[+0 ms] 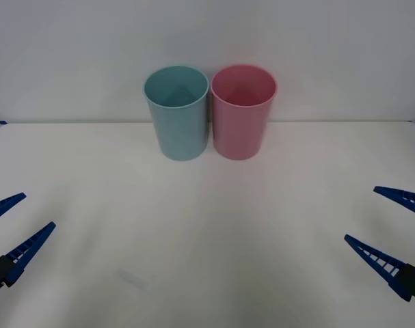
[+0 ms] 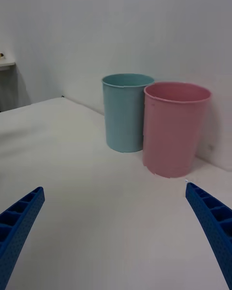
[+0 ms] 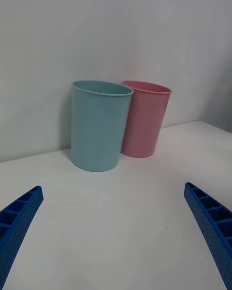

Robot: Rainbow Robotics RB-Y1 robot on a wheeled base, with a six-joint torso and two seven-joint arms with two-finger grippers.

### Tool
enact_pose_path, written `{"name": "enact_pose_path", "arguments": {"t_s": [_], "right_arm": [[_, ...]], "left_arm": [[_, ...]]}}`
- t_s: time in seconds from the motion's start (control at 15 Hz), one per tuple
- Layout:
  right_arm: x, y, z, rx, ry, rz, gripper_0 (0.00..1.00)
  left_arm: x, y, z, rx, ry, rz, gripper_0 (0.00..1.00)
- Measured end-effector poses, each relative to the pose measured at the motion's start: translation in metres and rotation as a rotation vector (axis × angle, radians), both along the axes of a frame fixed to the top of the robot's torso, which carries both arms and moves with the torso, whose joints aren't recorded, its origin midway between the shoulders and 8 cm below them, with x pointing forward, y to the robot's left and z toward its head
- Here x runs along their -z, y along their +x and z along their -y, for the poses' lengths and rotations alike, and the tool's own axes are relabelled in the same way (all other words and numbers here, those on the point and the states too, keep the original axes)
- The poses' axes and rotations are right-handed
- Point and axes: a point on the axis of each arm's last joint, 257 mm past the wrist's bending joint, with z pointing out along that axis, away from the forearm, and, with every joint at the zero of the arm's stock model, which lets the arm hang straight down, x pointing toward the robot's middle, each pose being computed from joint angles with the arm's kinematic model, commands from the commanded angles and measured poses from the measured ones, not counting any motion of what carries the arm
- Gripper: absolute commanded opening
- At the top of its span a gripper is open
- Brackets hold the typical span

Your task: Grasp the object on the table and drop it into the matching bin: aluminum can to the light blue bin, PET bottle to the pink bin.

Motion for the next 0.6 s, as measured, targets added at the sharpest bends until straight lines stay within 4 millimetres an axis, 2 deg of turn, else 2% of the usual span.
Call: {"name": "enact_pose_path", "arguments": {"t_s": [0.27, 0.6], "right_arm": [[0.003, -0.014, 0.019, 0.066, 0.031, -0.005, 1.0], [0.013, -0.016, 0.031, 0.102, -0.054, 0.012, 1.0]], "left_arm": [[0.0, 0.0, 0.0, 0.0, 0.0, 0.0, 1.0], [0.0, 0.0, 0.0, 0.0, 0.0, 0.0, 1.0]]}}
